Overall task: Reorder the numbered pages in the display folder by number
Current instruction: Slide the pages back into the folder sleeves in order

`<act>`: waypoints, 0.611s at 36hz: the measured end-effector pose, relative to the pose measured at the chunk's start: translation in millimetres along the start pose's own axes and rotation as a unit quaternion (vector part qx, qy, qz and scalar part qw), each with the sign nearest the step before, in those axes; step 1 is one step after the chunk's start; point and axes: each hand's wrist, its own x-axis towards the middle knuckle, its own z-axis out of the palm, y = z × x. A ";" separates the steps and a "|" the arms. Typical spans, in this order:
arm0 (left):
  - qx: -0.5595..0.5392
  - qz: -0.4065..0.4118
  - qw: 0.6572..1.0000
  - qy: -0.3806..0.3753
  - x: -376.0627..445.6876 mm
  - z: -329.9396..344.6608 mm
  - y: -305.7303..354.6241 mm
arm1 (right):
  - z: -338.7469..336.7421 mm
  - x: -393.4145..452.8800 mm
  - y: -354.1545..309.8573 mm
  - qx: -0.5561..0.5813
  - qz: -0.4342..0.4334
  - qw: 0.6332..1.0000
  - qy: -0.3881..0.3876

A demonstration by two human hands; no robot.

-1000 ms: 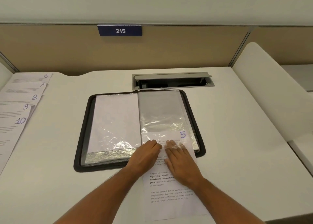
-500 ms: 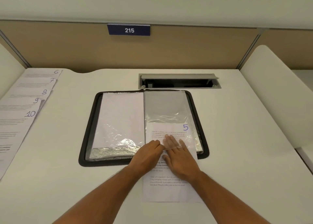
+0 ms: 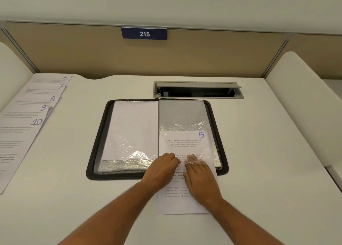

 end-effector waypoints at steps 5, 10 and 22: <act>-0.006 0.006 1.000 0.008 -0.2 -1.1 2.1 | 5.9 -27.5 -1.7 -0.013 -0.057 0.997 0.040; -0.010 0.007 1.000 0.010 -0.3 1.1 2.2 | 4.4 -26.9 -1.0 -0.003 -0.028 0.997 -0.067; -0.003 0.003 1.000 0.005 -0.1 6.5 -2.1 | -0.7 18.4 4.3 0.035 0.027 0.990 -0.133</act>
